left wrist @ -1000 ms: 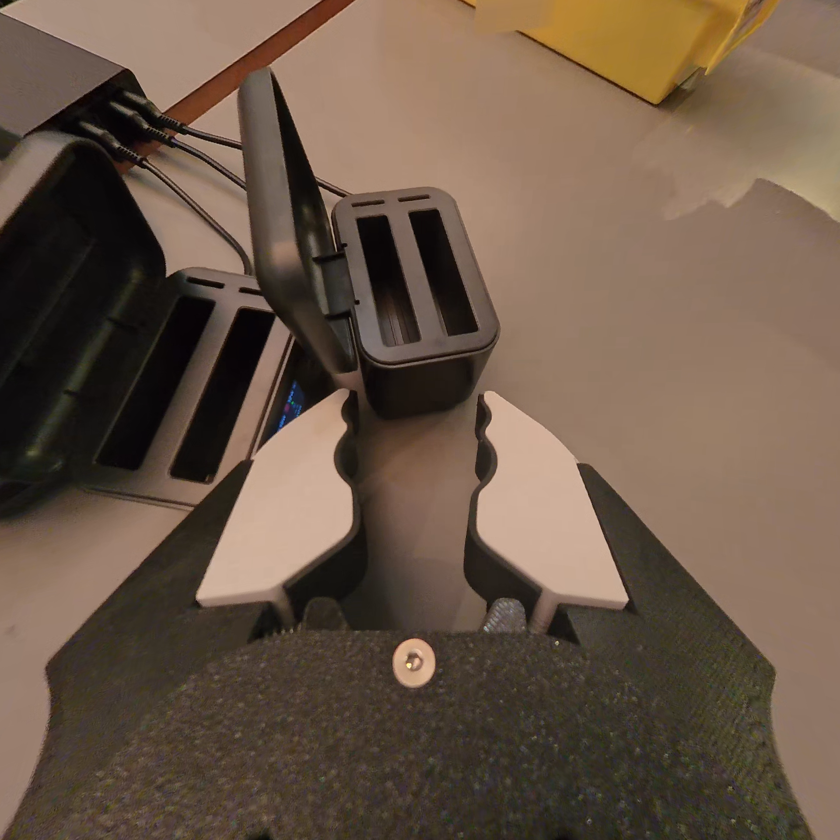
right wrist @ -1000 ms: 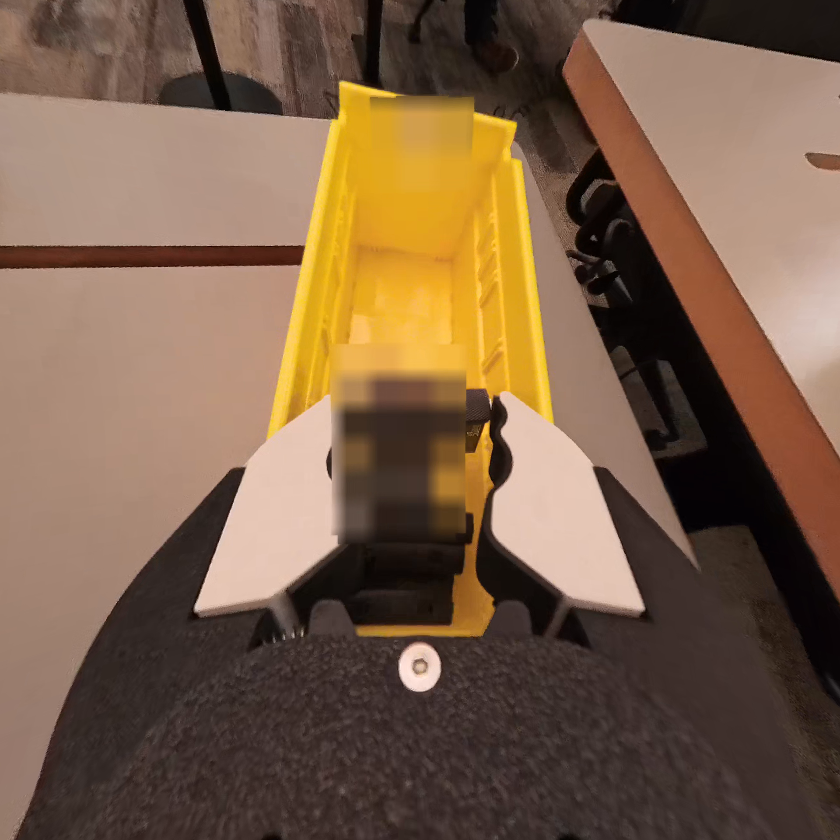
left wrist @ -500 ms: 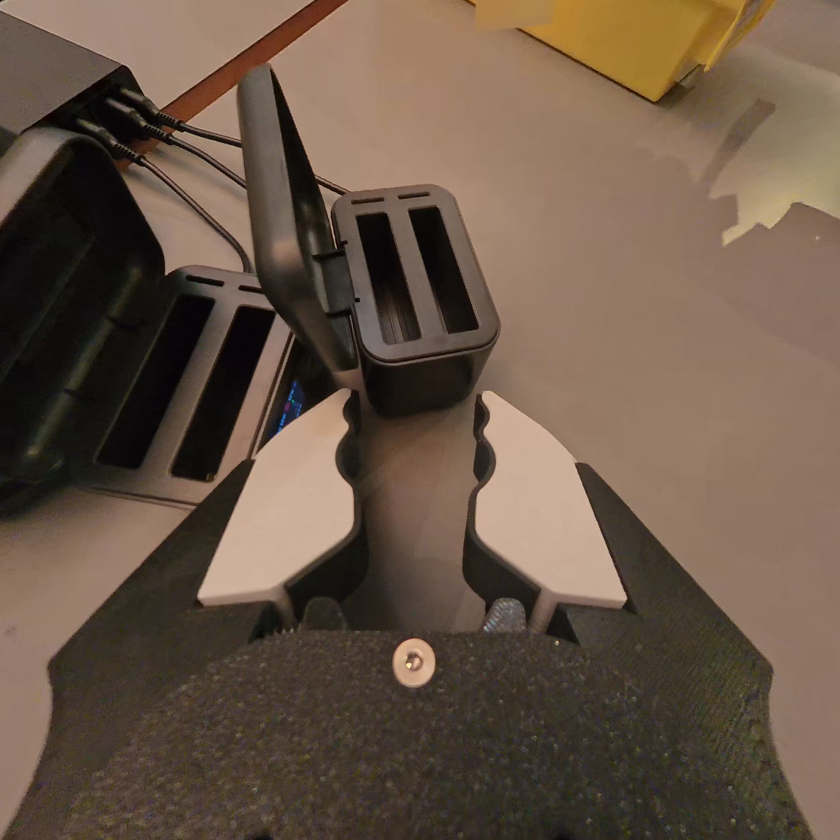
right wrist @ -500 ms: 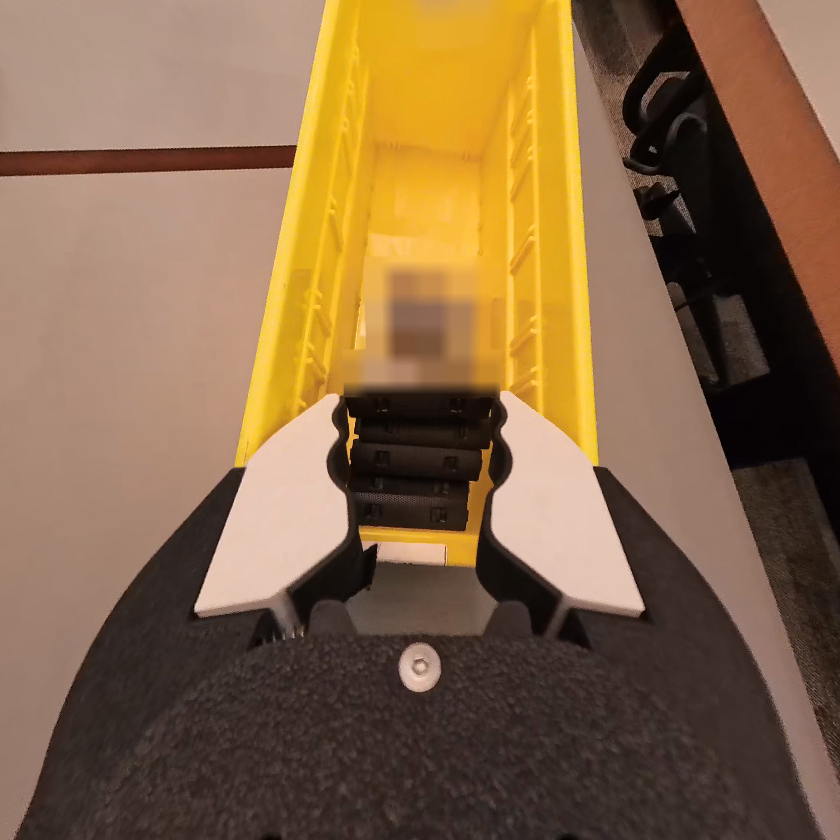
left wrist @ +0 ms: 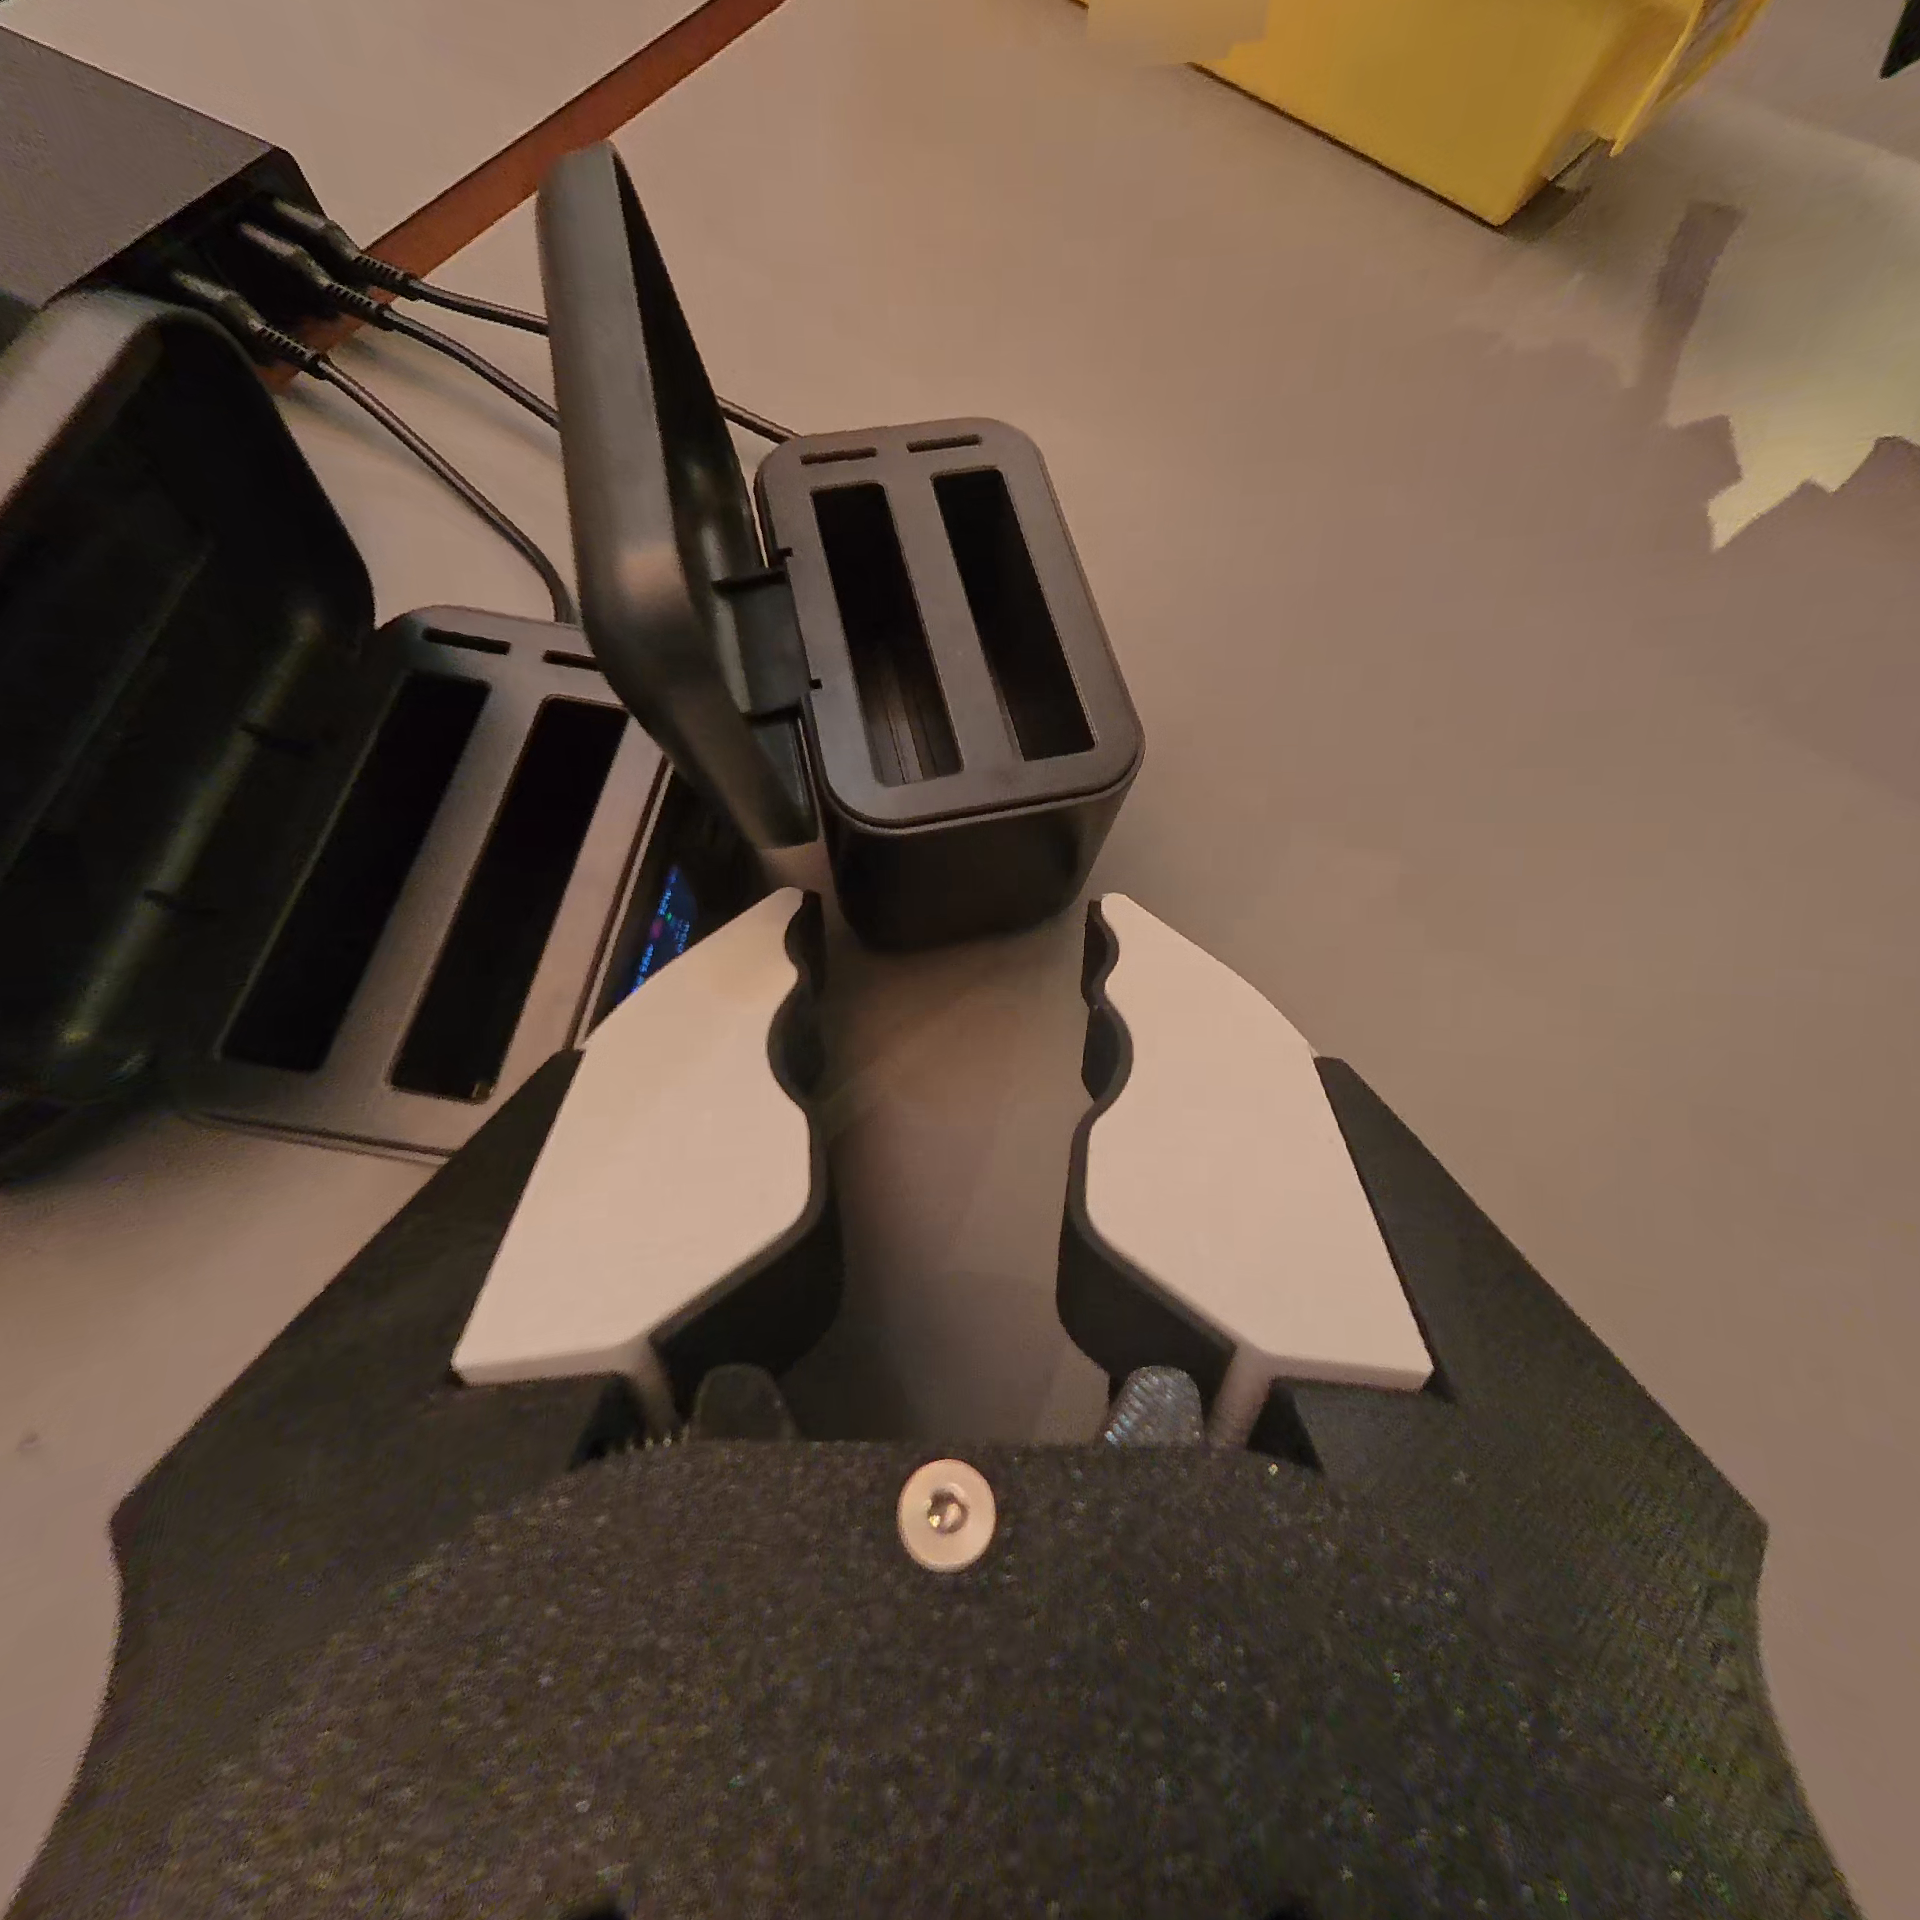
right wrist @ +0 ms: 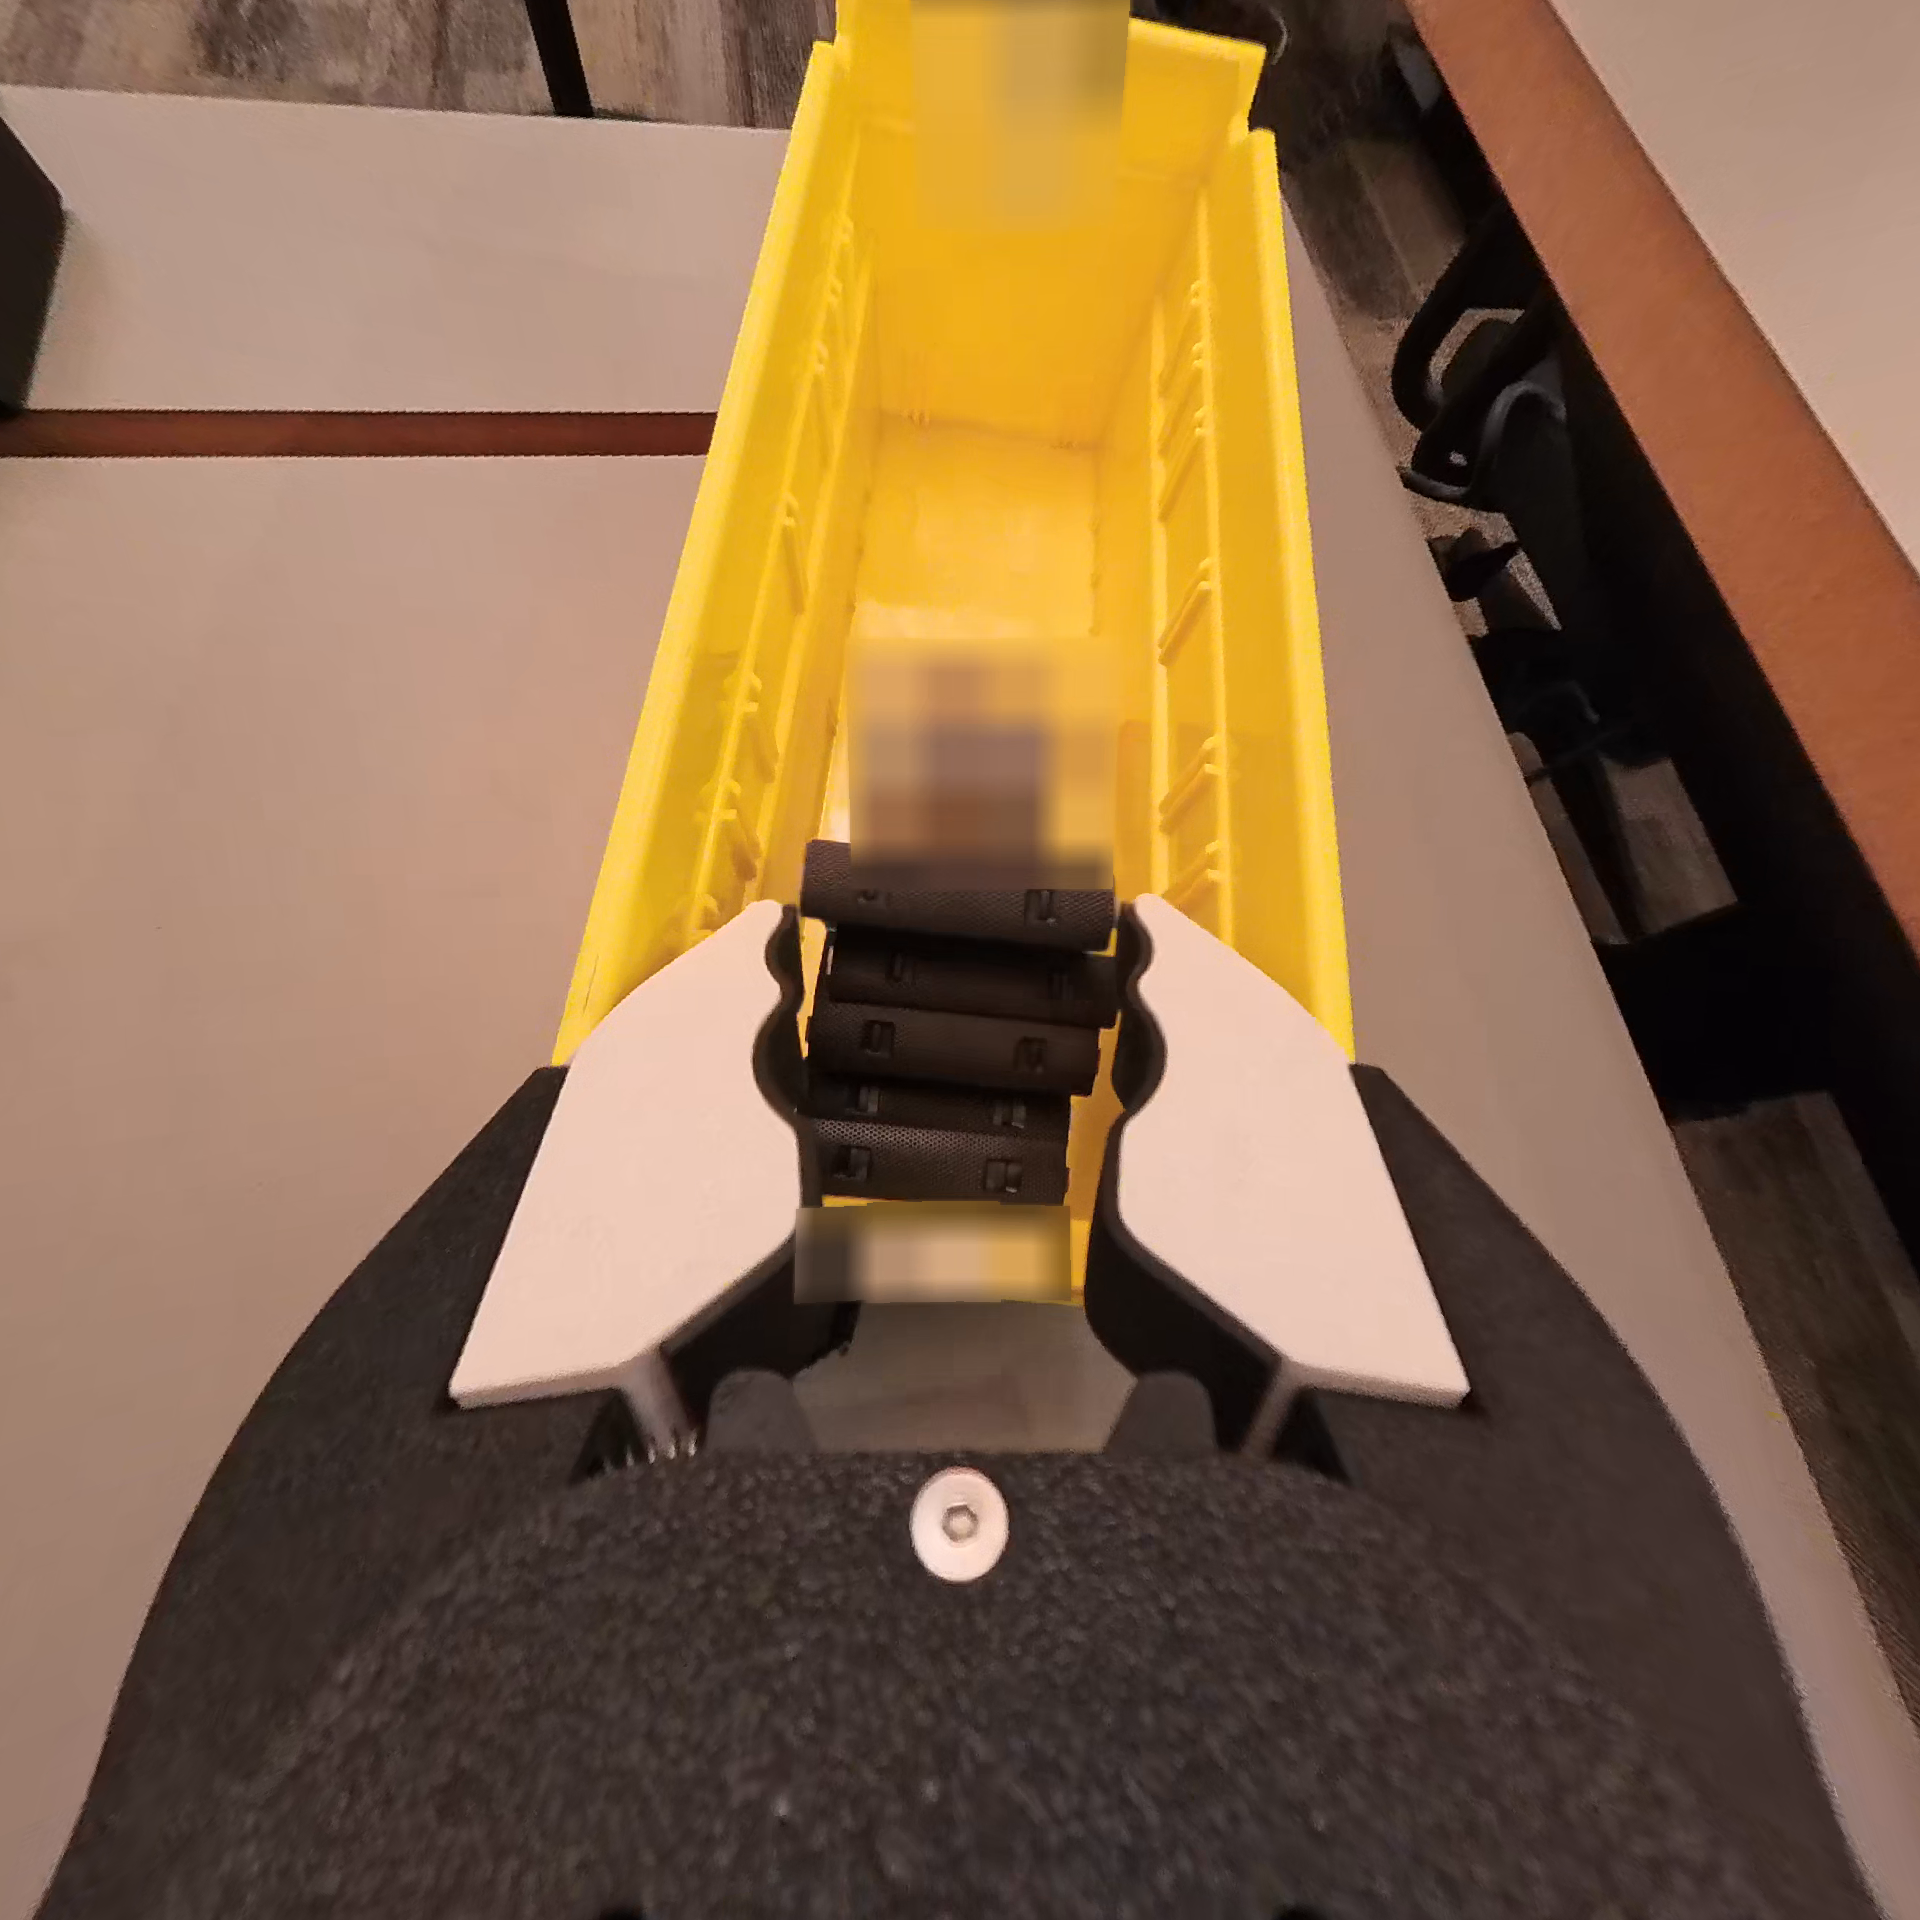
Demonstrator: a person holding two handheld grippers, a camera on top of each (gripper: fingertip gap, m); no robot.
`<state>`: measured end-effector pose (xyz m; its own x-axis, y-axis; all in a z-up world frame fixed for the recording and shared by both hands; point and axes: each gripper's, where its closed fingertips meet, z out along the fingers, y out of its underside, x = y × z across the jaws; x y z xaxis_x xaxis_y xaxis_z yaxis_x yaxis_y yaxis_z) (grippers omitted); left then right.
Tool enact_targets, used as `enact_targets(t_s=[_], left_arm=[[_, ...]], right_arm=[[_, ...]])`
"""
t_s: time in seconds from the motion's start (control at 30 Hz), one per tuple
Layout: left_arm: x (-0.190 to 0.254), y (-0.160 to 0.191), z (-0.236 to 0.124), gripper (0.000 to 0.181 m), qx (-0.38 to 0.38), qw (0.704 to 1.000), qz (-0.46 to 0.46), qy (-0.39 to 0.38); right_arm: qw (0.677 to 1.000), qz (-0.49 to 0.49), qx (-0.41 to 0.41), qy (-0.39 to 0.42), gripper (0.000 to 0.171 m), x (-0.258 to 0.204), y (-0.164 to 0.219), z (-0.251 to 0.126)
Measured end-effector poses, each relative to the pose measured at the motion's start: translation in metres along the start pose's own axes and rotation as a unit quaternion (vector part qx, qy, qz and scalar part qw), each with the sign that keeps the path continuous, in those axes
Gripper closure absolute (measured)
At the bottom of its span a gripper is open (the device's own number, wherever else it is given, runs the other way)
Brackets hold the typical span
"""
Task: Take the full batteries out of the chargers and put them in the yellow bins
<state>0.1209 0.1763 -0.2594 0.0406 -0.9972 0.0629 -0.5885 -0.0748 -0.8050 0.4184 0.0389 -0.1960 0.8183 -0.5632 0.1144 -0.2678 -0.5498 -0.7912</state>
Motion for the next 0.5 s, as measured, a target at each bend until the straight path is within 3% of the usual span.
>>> enact_targets(t_s=[0.3, 0.5], left_arm=[[0.000, 0.000, 0.000, 0.134, 0.000, 1.000, 0.001, 0.000], [-0.001, 0.000, 0.000, 0.134, 0.001, 1.000, 0.001, -0.003]], right_arm=[[0.999, 0.019, 0.033, -0.035, 0.107, -0.003, -0.004, -0.020], [0.977, -0.031, 0.190, -0.095, 0.109, -0.040, -0.064, -0.084]])
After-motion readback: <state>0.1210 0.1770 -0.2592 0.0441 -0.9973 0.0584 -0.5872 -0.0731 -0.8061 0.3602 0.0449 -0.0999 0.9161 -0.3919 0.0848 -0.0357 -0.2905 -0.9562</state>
